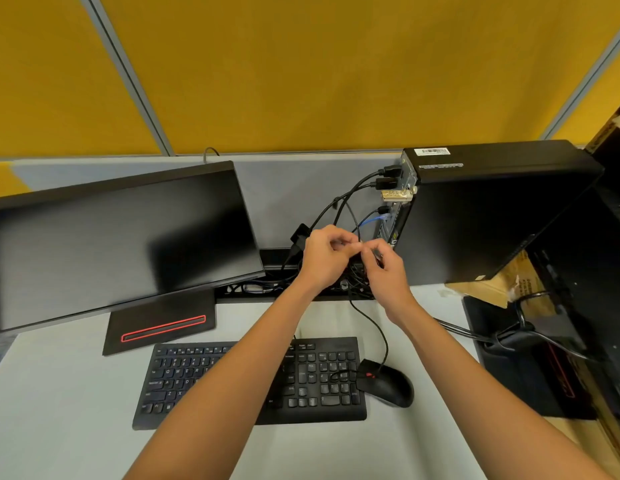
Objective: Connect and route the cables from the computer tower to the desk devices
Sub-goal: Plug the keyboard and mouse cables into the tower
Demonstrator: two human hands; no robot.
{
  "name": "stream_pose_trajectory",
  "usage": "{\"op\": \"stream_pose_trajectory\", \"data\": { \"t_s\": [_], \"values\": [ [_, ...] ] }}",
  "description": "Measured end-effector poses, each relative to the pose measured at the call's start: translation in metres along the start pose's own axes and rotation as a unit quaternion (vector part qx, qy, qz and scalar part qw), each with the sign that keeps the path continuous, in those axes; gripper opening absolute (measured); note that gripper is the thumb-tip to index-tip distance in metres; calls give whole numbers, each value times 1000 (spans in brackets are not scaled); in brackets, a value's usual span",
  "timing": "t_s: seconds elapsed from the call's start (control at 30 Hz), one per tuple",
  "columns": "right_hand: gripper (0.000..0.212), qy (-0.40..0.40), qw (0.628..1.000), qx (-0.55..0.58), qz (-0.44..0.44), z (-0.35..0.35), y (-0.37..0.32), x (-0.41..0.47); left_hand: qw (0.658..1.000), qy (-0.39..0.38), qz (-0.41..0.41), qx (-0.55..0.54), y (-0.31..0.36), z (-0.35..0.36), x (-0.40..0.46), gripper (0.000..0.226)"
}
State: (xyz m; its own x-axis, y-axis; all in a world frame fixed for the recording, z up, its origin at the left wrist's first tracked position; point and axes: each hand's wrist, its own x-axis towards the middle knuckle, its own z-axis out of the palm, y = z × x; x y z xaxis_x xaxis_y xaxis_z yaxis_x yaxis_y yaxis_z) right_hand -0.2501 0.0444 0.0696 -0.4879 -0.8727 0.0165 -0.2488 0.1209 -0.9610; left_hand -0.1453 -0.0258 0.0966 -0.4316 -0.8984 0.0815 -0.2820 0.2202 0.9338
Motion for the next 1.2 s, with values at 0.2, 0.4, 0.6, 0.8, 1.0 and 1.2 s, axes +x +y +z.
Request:
{"op": "stream_pose_trajectory", "data": {
  "t_s": [0.2,0.4,0.6,0.8,1.0,1.2],
  "values": [
    [21,-56,963,-251,80,-4,28,12,976,-130,145,102,14,18,-6,9],
    [25,-105,957,11,269,-13,25,11,987,-106,117,31,9,27,-18,13],
    [23,-113,889,326,301,0,4,11,999,22,-23,2,6,2,12,15],
    [42,-101,872,405,255,9,-2,11,981,-59,-183,-12,-20,-2,-6,24],
    [28,-121,954,195,194,-3,-9,6,990,-70,-121,-27,-30,-7,-18,26],
    [28,94,974,178,102,-17,2,15,981,-101,-158,-41,-29,-11,-19,19]
  ]
}}
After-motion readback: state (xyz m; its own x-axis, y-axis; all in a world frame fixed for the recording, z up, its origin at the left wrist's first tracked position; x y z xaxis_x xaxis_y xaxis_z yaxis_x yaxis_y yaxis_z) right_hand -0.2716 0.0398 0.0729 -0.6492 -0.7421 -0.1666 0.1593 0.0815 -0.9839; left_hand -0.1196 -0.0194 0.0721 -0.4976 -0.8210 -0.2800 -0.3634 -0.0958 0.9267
